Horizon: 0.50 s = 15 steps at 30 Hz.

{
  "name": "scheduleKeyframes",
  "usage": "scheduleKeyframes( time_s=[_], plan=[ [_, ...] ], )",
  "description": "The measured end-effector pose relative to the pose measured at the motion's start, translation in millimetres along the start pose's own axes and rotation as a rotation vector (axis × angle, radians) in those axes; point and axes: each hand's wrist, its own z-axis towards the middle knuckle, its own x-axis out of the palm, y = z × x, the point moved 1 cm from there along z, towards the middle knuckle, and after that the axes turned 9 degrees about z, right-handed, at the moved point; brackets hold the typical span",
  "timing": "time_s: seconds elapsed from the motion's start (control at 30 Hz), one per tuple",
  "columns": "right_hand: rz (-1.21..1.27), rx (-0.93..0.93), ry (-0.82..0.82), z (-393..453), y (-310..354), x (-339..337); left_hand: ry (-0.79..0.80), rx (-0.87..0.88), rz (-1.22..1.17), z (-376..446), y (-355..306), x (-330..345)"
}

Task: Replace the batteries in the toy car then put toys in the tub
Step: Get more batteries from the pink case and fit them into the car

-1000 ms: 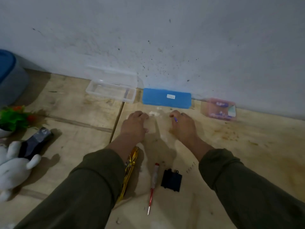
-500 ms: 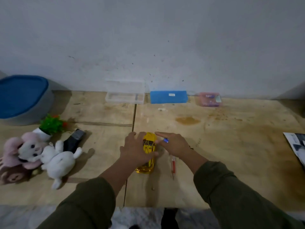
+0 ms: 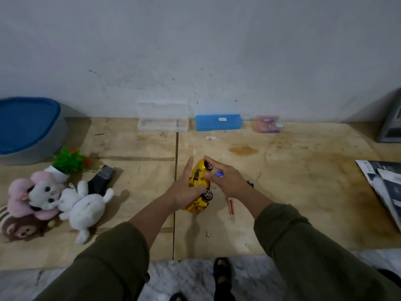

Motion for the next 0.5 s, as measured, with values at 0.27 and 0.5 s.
scheduleKeyframes(
  time_s=[0.27,0.5],
  plan=[
    [0.108,-0.051,-0.044,12.0,67.8,-7.3,-0.016,0.047,-0.349,-3.3,-26.4,-13.5],
    [-0.204,-0.121,-0.130,40.2,108.6,-44.0,-0.016,0.078,-0.623,12.3,-58.0,-20.2]
  ],
)
